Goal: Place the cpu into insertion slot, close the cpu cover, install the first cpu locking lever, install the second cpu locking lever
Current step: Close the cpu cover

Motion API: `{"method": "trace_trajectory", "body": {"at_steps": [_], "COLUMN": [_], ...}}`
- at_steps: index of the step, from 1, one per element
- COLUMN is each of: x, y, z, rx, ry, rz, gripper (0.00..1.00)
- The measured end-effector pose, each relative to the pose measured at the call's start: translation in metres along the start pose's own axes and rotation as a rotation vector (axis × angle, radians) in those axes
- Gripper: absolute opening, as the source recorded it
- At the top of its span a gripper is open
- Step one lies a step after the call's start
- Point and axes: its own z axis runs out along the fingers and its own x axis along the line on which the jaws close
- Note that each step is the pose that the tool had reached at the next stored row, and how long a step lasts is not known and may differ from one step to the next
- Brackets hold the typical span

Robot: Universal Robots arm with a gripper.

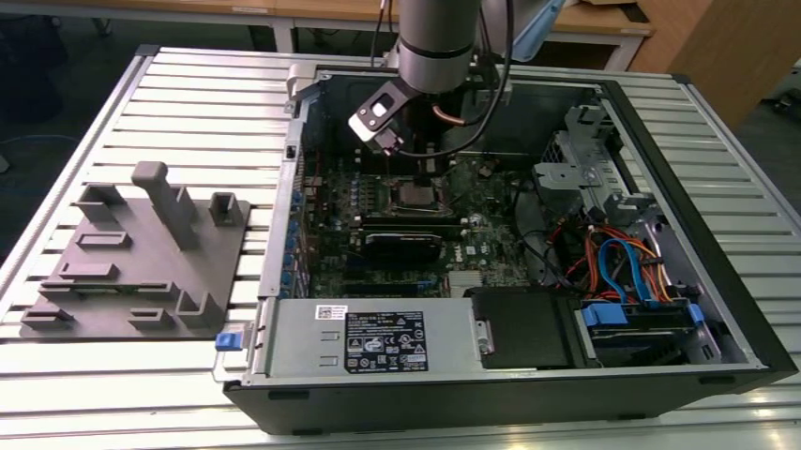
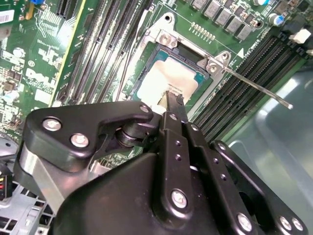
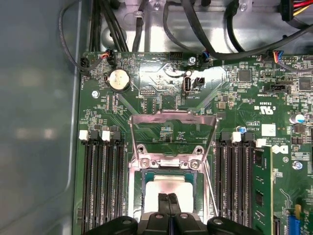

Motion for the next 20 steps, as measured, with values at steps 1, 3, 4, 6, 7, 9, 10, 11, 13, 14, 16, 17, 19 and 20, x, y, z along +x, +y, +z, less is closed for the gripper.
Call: {"method": "trace_trajectory", "body": {"at_steps": [1,3,4,6,7,9,10,11,13,14,16,17,19,20], "x": [0.0001,0.0002,0.0002,0.0003,0.0003,0.0004,0.0005,0.0004,0.0004,0.0005,0.0004,0.0004,0.0004,0.0004], "y": [0.0001,0.0002,0.0003,0.0004,0.0005,0.0006,0.0006,0.0006,0.0006,0.0007,0.0008,0.0008,0.0009,0.0009], "z": [-0.0013,-0.004,-0.0055,-0.0081,-0.0092,-0.01,-0.0099,-0.01,-0.0101,-0.0101,-0.0102,-0.0101,-0.0101,-0.0101], "rx": [0.0,-0.0001,-0.0001,0.0,0.0,0.0,-0.0002,-0.0001,0.0017,0.0049,0.0091,0.0091,0.0093,0.0094], "ry": [0.0,0.0002,0.0001,0.0,-0.0001,-0.0011,-0.0024,-0.0041,-0.0049,-0.0048,-0.005,-0.005,-0.0049,-0.0048], "rz": [0.0,0.0,0.0,0.0,0.0,0.0,0.0,0.0,0.0,0.0,0.0,0.0,0.0,0.0], "gripper": [0.11,0.11,0.11,0.11,0.11,0.11,0.11,0.11,0.11,0.11,0.11,0.11,0.11,0.11]}}
